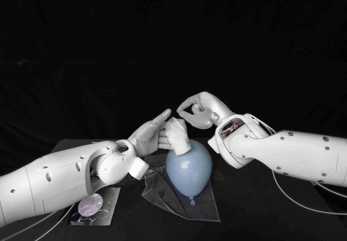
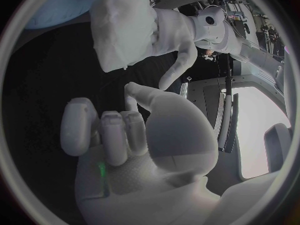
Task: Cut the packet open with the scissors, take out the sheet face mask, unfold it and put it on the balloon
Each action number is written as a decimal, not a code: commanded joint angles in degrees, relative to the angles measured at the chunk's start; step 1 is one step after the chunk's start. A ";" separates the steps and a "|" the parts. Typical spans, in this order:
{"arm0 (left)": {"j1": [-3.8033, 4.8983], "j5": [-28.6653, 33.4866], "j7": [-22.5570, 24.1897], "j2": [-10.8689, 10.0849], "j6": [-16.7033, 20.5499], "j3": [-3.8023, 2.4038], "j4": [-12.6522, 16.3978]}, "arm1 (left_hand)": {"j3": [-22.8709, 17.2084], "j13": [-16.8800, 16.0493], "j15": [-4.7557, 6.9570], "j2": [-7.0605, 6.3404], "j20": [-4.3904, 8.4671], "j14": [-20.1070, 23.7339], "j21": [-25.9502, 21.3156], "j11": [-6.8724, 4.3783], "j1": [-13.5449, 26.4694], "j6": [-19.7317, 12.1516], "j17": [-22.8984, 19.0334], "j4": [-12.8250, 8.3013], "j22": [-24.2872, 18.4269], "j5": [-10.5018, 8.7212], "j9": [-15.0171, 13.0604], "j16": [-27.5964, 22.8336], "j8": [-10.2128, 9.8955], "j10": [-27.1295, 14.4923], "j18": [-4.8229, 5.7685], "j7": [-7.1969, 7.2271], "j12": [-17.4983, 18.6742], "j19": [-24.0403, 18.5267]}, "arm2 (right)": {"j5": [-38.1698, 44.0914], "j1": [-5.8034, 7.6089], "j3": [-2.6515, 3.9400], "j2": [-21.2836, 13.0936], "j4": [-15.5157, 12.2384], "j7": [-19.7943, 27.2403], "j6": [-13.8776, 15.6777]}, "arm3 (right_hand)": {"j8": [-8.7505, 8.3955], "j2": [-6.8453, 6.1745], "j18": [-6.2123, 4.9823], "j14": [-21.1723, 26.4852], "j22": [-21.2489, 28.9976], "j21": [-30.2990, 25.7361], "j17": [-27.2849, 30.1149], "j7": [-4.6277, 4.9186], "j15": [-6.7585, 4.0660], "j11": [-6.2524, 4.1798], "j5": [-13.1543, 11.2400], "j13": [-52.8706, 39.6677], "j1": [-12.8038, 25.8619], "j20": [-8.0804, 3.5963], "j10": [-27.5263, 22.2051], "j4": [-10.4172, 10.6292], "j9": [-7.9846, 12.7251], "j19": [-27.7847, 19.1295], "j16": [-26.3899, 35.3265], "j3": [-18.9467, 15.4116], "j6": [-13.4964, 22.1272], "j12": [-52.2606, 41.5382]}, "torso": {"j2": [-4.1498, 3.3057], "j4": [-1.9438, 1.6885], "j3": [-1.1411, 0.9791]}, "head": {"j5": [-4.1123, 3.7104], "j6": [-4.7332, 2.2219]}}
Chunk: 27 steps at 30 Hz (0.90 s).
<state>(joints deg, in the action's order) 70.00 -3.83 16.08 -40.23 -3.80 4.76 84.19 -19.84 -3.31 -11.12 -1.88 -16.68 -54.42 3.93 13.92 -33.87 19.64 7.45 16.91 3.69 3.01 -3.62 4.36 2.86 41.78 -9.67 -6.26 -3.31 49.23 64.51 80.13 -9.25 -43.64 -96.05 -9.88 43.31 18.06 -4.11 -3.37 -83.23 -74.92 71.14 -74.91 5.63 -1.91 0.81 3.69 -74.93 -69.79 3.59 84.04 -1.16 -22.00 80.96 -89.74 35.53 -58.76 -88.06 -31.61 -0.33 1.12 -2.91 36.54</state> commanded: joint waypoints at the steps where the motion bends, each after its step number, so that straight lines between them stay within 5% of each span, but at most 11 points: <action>1: 0.11 1.17 0.37 0.11 -0.57 -0.09 0.05 | 0.53 0.03 -0.01 0.14 0.01 0.49 -0.24 0.05 -0.66 -0.07 -0.07 0.05 -0.06 -0.26 -0.06 -0.37 0.23 -0.05 -0.04 -0.51 0.09 -0.42 | 1.87 -0.08 0.03 0.13 -0.36 1.08 -2.95 | -1.56 -2.34 -0.73 -6.77 -9.45 -1.07 -15.09 0.70 -0.16 0.79 0.25 -13.46 1.35 0.39 4.95 0.59 -1.56 -0.81 -0.26 -2.13 2.08 1.16 | -0.02 0.00 0.01 | -0.07 -0.01; 10: 0.11 1.87 0.22 0.05 -0.58 -0.09 0.03 | 2.32 0.16 -0.32 0.20 0.00 1.63 -0.21 0.32 -0.09 -1.84 -0.28 0.04 -0.05 -0.27 0.17 -0.59 -0.18 -1.67 0.22 -1.63 0.25 -1.69 | 7.09 -1.23 0.01 0.78 0.25 -1.00 -3.98 | -3.53 -4.89 -0.90 -6.77 -9.19 -2.00 -15.09 1.73 0.69 1.74 -0.69 -13.05 2.12 1.23 4.61 0.87 -1.20 -1.31 -0.26 -5.64 3.75 2.02 | -0.02 -0.03 0.03 | -0.01 0.03; 20: 0.14 0.78 0.00 -0.07 -0.21 -0.08 -0.04 | 2.68 0.16 -0.38 0.10 -0.01 1.82 -0.21 0.37 -0.10 -1.86 -0.32 0.03 -0.05 -0.28 0.15 -0.60 -0.19 -1.88 0.27 -1.78 0.26 -1.87 | 7.58 -1.45 0.02 2.18 2.26 -4.35 -0.34 | -4.39 -4.26 -0.94 -6.77 -9.16 -2.13 -15.09 2.00 0.96 2.01 -0.40 -13.04 2.48 1.54 4.60 1.97 -1.04 -1.30 -0.26 -6.48 3.97 2.05 | -0.06 0.01 -0.03 | 0.06 0.01; 27: 0.15 0.66 -0.28 0.06 0.01 -0.08 -0.10 | 2.88 0.16 -0.40 0.05 -0.01 1.93 -0.21 0.39 -0.12 -1.81 -0.34 0.03 -0.05 -0.28 0.13 -0.60 -0.18 -1.93 0.30 -1.87 0.25 -2.03 | 6.66 -1.48 0.03 2.31 1.44 -1.12 0.84 | -4.31 -3.98 -0.84 -6.77 -9.35 -1.49 -15.09 1.65 0.84 1.77 -0.22 -13.39 1.83 1.59 4.84 2.13 -1.23 -0.93 -0.26 -6.77 2.92 1.36 | -0.01 0.00 0.02 | 0.13 0.05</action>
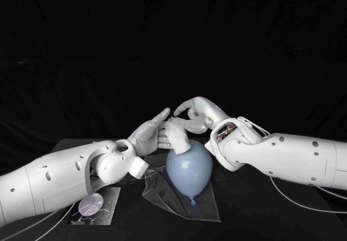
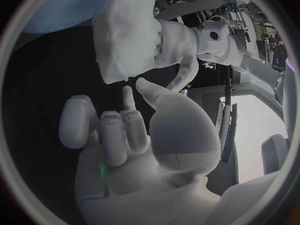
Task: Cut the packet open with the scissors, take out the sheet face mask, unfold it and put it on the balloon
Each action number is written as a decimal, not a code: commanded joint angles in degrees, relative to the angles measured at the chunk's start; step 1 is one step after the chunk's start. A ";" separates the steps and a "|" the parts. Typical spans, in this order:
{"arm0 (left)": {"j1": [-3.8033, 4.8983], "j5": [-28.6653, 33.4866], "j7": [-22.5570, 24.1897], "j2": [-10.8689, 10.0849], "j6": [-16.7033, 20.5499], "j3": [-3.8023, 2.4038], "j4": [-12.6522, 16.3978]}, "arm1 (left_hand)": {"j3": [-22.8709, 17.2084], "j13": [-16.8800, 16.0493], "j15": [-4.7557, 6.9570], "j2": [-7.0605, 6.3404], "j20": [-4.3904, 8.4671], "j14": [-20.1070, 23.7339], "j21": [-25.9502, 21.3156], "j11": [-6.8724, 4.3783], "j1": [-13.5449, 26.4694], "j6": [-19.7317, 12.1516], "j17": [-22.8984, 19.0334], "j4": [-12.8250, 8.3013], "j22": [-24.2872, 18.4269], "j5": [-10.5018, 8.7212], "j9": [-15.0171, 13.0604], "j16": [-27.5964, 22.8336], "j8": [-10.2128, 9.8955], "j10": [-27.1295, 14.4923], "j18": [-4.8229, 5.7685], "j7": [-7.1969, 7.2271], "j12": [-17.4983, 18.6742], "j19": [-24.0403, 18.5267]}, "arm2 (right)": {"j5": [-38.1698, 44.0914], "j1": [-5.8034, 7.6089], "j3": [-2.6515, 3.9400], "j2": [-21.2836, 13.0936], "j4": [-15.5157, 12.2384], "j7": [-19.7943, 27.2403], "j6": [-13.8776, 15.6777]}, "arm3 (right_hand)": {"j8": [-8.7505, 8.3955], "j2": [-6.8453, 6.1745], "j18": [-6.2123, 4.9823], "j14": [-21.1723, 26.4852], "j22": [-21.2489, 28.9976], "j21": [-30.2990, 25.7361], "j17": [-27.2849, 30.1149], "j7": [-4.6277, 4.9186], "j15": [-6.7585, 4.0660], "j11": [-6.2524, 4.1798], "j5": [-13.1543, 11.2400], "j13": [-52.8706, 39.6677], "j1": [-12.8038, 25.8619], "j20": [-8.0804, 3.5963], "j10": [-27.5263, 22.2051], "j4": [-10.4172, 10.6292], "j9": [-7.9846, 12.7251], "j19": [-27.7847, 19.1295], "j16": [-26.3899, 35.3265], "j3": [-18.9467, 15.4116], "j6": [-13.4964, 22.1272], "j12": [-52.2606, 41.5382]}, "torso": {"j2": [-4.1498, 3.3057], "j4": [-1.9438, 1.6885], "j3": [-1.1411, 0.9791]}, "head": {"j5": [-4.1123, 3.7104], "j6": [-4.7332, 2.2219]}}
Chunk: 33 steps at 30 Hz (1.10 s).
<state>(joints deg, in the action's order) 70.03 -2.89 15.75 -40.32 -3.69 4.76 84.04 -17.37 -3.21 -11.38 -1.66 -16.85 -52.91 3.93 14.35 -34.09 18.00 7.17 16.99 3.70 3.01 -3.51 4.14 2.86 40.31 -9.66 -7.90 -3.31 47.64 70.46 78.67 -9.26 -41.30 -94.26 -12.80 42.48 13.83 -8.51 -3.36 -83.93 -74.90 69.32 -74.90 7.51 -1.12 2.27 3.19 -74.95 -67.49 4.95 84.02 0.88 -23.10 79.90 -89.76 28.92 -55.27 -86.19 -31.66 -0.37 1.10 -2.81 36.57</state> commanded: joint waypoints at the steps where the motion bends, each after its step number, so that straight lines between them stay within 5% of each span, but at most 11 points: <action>1: 0.12 -0.23 0.00 0.16 -0.11 -0.09 0.03 | 0.65 0.06 -0.17 -0.18 0.15 0.55 -0.23 -0.02 0.10 -0.35 -0.09 -0.02 -0.08 -0.28 0.04 -0.38 -0.20 -0.54 0.35 -0.43 0.24 -0.68 | 0.80 -0.03 0.04 -0.06 -0.43 2.50 1.59 | -0.07 0.44 -0.84 -6.07 -9.39 0.41 -15.10 -0.32 -0.02 0.22 0.28 -13.52 -0.89 0.20 4.96 -0.09 -0.18 0.18 -0.24 -0.15 -0.79 -0.80 | 0.04 0.05 0.06 | 0.02 0.03; 18: 0.12 2.57 -1.22 0.14 -1.54 -0.09 -0.21 | 3.69 0.10 -0.59 0.28 0.15 2.22 -0.34 0.30 0.05 -1.74 -0.39 -0.04 -0.17 -0.29 0.14 -0.37 -0.46 -2.04 1.04 -3.68 0.26 -3.29 | 13.95 -1.04 -0.04 0.43 0.94 7.16 -1.86 | -2.15 -1.30 -1.04 -6.07 -9.13 -0.87 -15.10 0.32 0.30 0.72 -0.29 -13.23 -5.41 0.24 4.69 -3.12 0.32 -0.55 -0.24 -1.02 -0.18 -0.17 | 0.00 0.03 0.01 | 0.14 0.06; 25: 0.12 2.64 -1.60 0.14 -2.27 -0.09 -0.13 | 5.57 0.03 -0.52 1.07 0.17 2.39 -0.12 0.14 -0.62 -0.20 -0.40 -0.04 -0.09 -0.29 -0.31 -0.14 0.07 -1.17 1.13 -6.55 0.17 -3.47 | 18.97 -1.49 -0.09 1.44 2.48 8.46 -1.42 | -3.20 -1.01 -1.03 -6.07 -9.17 -0.90 -15.10 0.75 0.79 1.17 -0.27 -13.45 -7.36 0.49 4.82 -4.27 0.82 -0.65 -0.24 -0.65 0.12 -0.61 | 0.01 -0.01 0.03 | 0.10 0.06; 33: 0.13 2.42 -2.11 0.19 -2.99 -0.09 -0.01 | 6.30 0.02 -0.44 1.38 0.17 2.40 -0.05 -0.03 -1.09 0.44 -0.39 -0.07 -0.07 -0.28 -0.50 -0.10 0.30 -0.80 1.12 -7.59 0.15 -3.42 | 21.58 -1.78 -0.11 2.36 3.40 9.60 -1.17 | -3.37 -0.47 -1.04 -6.07 -9.23 -0.79 -15.10 0.37 0.73 0.93 -0.31 -13.67 -8.52 0.44 4.98 -4.94 0.99 -0.65 -0.24 -0.16 -0.69 -1.05 | -0.02 -0.06 0.04 | 0.07 0.17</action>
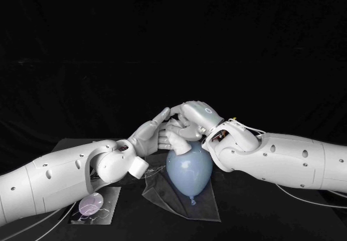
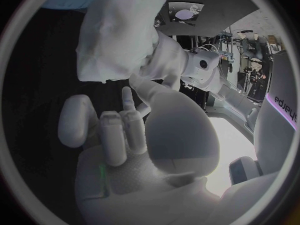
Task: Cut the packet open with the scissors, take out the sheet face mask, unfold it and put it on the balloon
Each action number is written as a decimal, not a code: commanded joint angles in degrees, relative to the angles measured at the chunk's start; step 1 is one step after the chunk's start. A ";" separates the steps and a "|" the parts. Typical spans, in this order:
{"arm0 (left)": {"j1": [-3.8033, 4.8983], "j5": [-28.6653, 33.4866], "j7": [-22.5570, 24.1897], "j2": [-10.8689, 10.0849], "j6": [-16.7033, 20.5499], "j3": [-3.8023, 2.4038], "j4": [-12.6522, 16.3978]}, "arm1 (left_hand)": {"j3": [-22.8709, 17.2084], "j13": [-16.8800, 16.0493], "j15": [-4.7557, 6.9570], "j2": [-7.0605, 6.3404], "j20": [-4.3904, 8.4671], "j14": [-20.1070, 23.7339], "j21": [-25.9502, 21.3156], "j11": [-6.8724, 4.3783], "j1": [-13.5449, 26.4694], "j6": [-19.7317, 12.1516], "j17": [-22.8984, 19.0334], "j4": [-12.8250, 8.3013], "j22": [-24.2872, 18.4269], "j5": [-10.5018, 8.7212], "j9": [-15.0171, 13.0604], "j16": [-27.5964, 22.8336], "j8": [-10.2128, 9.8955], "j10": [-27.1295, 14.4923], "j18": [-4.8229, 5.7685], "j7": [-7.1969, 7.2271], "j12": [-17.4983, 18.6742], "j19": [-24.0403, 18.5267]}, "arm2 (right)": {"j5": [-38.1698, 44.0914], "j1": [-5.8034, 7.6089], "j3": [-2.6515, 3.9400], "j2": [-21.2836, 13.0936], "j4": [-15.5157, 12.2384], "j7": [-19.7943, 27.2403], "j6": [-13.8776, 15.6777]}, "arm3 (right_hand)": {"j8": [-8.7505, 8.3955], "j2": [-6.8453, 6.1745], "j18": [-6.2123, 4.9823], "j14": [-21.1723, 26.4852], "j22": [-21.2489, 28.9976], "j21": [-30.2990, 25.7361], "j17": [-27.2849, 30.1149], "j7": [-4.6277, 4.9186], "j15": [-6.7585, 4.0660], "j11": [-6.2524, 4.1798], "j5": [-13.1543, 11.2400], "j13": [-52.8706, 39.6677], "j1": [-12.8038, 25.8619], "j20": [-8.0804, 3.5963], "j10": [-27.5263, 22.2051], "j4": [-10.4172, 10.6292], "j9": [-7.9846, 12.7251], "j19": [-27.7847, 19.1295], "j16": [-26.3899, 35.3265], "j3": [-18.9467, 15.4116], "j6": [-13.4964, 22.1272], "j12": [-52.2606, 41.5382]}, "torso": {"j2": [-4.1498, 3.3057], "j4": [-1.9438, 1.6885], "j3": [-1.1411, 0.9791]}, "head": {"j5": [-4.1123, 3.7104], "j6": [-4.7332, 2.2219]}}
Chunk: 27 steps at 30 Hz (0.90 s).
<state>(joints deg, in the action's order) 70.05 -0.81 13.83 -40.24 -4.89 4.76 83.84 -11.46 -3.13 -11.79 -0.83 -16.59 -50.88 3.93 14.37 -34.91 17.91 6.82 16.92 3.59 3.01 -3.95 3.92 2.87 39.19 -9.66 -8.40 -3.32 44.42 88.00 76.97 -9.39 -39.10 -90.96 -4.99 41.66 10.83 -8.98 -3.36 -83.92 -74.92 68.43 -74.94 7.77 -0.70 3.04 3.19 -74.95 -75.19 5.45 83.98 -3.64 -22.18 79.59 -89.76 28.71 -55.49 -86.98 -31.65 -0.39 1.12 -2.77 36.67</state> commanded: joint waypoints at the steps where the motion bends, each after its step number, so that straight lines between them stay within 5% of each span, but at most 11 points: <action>1: 0.11 0.31 -0.23 0.12 -1.84 -0.09 0.19 | 0.38 -0.06 -0.04 0.56 -0.09 0.37 -0.05 -0.05 -0.26 0.53 -0.03 0.00 0.04 -0.28 -0.07 0.12 0.30 0.32 1.11 -7.09 0.15 -0.20 | 4.21 -0.10 0.02 0.22 0.13 1.84 -0.51 | -0.37 0.01 -1.04 -6.08 -9.21 0.10 -15.06 0.11 0.30 0.16 -0.31 -13.67 -0.83 -0.06 5.01 -0.43 0.07 -0.35 -0.24 0.05 -0.48 -0.26 | 0.00 -0.01 0.03 | 0.04 0.09; 14: 0.11 0.11 -0.52 0.12 -2.29 -0.09 0.25 | 0.52 -0.05 -0.01 0.74 -0.09 0.37 -0.04 -0.07 -0.53 0.64 -0.03 0.00 0.04 -0.28 -0.11 0.13 0.34 0.29 1.11 -7.33 0.18 -0.24 | 5.80 -0.48 -0.03 0.47 0.24 1.04 -3.34 | -0.24 0.63 -1.06 -6.08 -9.23 0.09 -15.06 -0.13 0.14 -0.05 -0.33 -13.76 -1.58 -0.21 5.06 -0.97 0.18 -0.44 -0.24 0.55 -2.28 -0.42 | 0.00 0.02 0.02 | 0.15 0.32; 27: 0.13 -0.05 -0.82 -0.04 -2.94 -0.09 0.32 | 0.66 -0.06 0.01 0.96 -0.09 0.37 0.01 -0.11 -0.83 0.93 -0.03 0.00 0.06 -0.28 -0.19 0.14 0.44 0.49 1.09 -7.54 0.16 -0.11 | 6.45 -0.56 -0.04 0.06 0.05 0.33 -2.83 | -0.26 0.92 -1.00 -6.08 -9.31 0.38 -15.06 -0.12 0.11 -0.08 -0.32 -13.85 -1.97 -0.26 5.12 -1.26 0.26 -0.31 -0.24 0.89 -2.89 -0.60 | 0.00 -0.01 0.01 | 0.11 0.50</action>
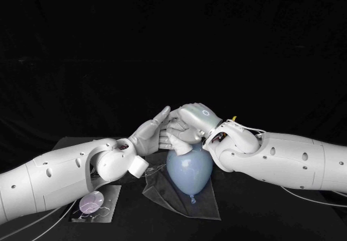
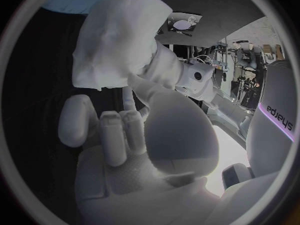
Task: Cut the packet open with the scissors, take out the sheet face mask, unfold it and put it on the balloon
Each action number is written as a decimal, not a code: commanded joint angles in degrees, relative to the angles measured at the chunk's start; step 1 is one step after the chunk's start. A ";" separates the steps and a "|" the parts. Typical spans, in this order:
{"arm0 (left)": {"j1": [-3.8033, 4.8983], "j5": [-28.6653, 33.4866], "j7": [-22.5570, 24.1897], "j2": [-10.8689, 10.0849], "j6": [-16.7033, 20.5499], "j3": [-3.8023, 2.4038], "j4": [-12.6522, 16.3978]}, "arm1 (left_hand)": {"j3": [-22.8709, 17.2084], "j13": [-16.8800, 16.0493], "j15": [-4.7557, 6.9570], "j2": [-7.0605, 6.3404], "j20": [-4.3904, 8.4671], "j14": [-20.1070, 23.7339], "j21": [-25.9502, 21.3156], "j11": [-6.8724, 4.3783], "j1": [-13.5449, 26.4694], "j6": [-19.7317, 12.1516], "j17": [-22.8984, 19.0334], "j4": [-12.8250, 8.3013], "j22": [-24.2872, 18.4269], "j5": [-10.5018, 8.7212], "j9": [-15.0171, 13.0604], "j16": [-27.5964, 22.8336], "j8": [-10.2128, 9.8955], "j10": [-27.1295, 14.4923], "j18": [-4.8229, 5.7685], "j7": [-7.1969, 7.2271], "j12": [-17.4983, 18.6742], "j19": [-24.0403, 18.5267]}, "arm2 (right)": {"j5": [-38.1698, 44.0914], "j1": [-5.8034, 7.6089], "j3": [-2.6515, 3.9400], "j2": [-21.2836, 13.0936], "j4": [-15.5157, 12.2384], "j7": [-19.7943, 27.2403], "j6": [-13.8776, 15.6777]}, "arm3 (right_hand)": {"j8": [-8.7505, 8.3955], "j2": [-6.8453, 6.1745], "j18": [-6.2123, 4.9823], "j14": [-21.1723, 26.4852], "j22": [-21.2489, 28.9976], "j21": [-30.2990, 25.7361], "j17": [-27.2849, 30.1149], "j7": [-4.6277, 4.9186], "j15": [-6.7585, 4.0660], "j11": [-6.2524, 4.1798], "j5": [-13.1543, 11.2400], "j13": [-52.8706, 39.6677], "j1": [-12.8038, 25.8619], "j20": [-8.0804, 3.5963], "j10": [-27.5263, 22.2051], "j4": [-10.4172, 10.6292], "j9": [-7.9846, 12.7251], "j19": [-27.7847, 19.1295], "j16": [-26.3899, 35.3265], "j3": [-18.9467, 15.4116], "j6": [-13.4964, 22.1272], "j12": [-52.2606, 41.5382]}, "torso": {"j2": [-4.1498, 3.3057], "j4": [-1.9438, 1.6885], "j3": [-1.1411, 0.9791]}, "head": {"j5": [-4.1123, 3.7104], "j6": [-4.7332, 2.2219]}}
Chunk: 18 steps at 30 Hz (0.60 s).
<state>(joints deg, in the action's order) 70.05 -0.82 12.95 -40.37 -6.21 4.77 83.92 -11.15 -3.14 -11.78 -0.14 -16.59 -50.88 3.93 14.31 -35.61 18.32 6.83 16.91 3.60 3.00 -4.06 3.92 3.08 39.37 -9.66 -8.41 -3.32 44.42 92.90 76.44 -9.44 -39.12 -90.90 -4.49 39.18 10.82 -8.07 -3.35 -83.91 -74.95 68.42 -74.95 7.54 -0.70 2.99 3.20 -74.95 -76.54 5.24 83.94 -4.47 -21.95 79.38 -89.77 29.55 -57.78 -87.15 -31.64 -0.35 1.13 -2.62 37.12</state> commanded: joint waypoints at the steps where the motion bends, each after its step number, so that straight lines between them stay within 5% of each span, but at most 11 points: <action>1: 0.13 -0.06 0.02 0.08 -1.68 -0.10 0.27 | 0.36 -0.05 0.01 0.27 -0.09 0.37 0.01 -0.04 -0.14 0.53 -0.04 0.01 0.05 -0.28 -0.07 0.14 0.22 0.32 1.08 -7.54 0.16 -0.12 | 1.56 -0.05 0.01 0.10 0.01 -0.23 -0.07 | -0.24 0.14 -0.99 -6.09 -9.31 0.48 -15.05 0.10 0.10 -0.04 -0.32 -13.87 -0.71 -0.06 5.17 -0.49 0.05 -0.06 -0.23 0.17 -0.78 -0.47 | -0.01 -0.04 0.00 | -0.05 0.08; 10: 0.18 -0.32 -0.25 -0.01 -2.13 -0.10 0.38 | 0.60 -0.08 0.05 0.47 -0.09 0.36 0.03 -0.11 -0.46 0.98 -0.04 0.01 0.05 -0.28 -0.20 0.15 0.37 0.68 1.06 -7.83 0.12 -0.12 | 1.41 -0.08 0.02 0.03 0.19 -0.35 2.85 | 0.72 2.74 -0.83 -6.09 -9.56 1.48 -15.05 -0.49 -0.27 -0.51 -0.43 -14.17 -0.59 -0.26 5.39 0.10 -0.27 0.44 -0.23 1.37 -3.76 -1.07 | -0.01 -0.04 0.00 | 0.03 0.23; 18: 0.21 -0.80 -0.56 -0.03 -2.70 -0.10 0.56 | 0.70 -0.10 0.06 0.57 -0.09 0.35 0.04 -0.14 -0.64 1.21 -0.03 0.01 0.05 -0.28 -0.26 0.16 0.44 0.88 1.06 -7.93 0.09 -0.13 | 1.20 -0.08 0.02 0.06 0.32 -0.27 4.34 | 1.88 3.70 -0.77 -6.09 -9.64 1.84 -15.05 -1.09 -0.72 -1.04 -0.45 -14.27 -0.43 -0.56 5.46 0.23 -1.04 0.59 -0.23 1.36 -5.21 -1.27 | 0.00 -0.01 -0.01 | 0.00 0.26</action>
<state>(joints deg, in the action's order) 70.17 -1.02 12.46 -40.51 -7.18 4.72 84.20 -10.83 -3.15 -11.78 0.14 -16.59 -50.88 3.93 14.24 -35.89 19.15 6.84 16.92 3.60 3.00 -4.27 3.92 3.30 39.86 -9.66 -8.41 -3.32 44.42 93.33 76.34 -9.48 -39.14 -90.56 -4.66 41.79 12.40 -4.89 -3.34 -83.72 -74.91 70.05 -74.90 6.45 -0.92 2.35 2.99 -74.90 -76.97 4.81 84.13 -4.27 -22.86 79.81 -89.80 30.77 -62.56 -88.19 -31.65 -0.38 1.13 -2.60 37.39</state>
